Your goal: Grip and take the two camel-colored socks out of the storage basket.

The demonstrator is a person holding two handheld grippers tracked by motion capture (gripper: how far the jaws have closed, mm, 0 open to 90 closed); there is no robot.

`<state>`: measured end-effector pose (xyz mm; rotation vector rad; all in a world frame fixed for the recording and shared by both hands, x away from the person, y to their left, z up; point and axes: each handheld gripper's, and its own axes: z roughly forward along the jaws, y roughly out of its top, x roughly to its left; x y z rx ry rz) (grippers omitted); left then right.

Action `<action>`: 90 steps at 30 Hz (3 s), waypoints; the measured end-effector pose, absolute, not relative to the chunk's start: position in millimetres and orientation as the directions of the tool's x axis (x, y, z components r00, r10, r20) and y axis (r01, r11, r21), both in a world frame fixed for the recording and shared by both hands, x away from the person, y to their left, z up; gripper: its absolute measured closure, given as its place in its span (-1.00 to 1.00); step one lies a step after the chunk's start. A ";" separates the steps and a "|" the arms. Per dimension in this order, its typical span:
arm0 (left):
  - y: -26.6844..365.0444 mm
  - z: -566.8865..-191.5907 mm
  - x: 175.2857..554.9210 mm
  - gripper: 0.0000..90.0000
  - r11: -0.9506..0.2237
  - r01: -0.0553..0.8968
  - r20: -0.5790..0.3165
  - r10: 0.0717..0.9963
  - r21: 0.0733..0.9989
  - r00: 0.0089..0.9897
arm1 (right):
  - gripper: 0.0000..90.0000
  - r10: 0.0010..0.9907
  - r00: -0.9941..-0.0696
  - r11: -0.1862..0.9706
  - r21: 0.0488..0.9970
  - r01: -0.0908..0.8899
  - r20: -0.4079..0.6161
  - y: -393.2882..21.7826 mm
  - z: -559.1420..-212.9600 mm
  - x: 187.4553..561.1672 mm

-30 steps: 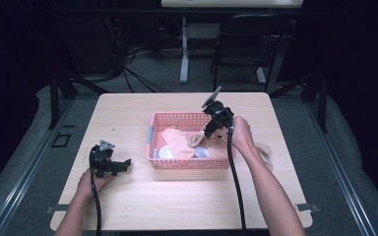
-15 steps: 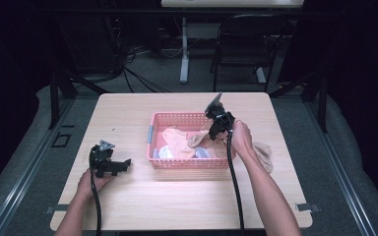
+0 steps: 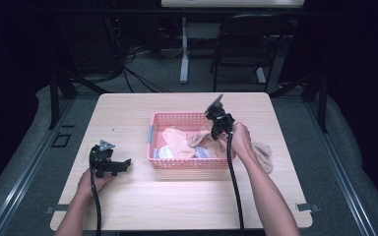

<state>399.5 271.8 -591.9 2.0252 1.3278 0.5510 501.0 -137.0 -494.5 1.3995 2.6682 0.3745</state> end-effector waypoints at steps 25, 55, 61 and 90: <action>271.8 -591.9 399.5 -1.00 -0.279 0.645 -0.003 0.917 0.711 0.400 | 0.94 0.774 -0.633 0.561 0.430 0.707 0.030 -145.0 -404.2 465.4; 271.8 -591.9 399.5 -1.00 -0.279 0.645 -0.003 0.917 0.711 0.400 | 0.94 0.791 -0.612 0.534 0.475 0.700 0.013 -192.6 -351.4 441.0; 271.8 -591.9 399.5 -1.00 -0.279 0.645 -0.003 0.916 0.711 0.400 | 0.94 0.807 -0.590 0.520 0.453 0.724 0.015 -214.6 -344.9 437.5; 271.4 -592.0 399.9 -1.00 -0.278 0.645 -0.005 0.916 0.712 0.401 | 0.94 0.862 -0.504 0.445 0.395 0.804 0.054 -289.8 -360.8 427.5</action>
